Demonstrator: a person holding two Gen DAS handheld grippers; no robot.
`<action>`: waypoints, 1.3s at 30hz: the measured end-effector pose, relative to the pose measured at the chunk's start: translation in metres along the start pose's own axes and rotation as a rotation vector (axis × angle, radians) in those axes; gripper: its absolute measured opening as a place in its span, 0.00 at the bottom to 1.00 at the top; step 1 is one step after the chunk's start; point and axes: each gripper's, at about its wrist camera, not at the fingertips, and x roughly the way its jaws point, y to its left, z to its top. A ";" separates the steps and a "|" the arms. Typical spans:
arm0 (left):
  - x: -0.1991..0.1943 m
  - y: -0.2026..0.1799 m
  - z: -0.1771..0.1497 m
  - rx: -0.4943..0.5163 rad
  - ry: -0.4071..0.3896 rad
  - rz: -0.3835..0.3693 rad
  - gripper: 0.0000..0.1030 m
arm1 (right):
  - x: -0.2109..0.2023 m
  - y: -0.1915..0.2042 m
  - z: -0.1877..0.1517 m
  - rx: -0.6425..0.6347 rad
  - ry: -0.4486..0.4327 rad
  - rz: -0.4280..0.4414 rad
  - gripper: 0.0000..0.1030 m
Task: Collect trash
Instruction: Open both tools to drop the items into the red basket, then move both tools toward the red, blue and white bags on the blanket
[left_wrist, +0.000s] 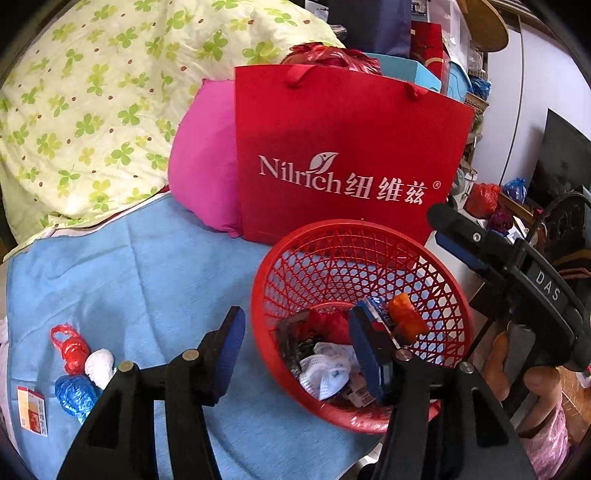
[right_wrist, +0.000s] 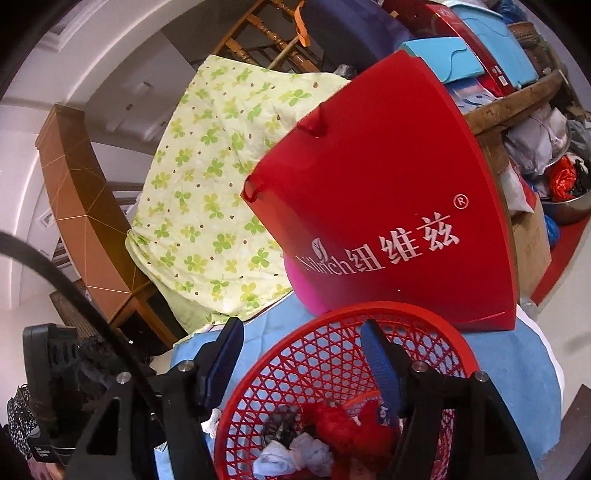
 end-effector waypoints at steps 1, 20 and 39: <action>-0.003 0.003 -0.002 -0.005 -0.003 0.004 0.58 | 0.000 0.003 0.000 -0.004 -0.006 0.002 0.68; -0.049 0.094 -0.050 -0.217 -0.044 0.115 0.64 | 0.041 0.101 -0.033 -0.180 0.013 0.118 0.68; -0.078 0.162 -0.096 -0.380 -0.057 0.191 0.65 | 0.100 0.173 -0.100 -0.313 0.216 0.164 0.68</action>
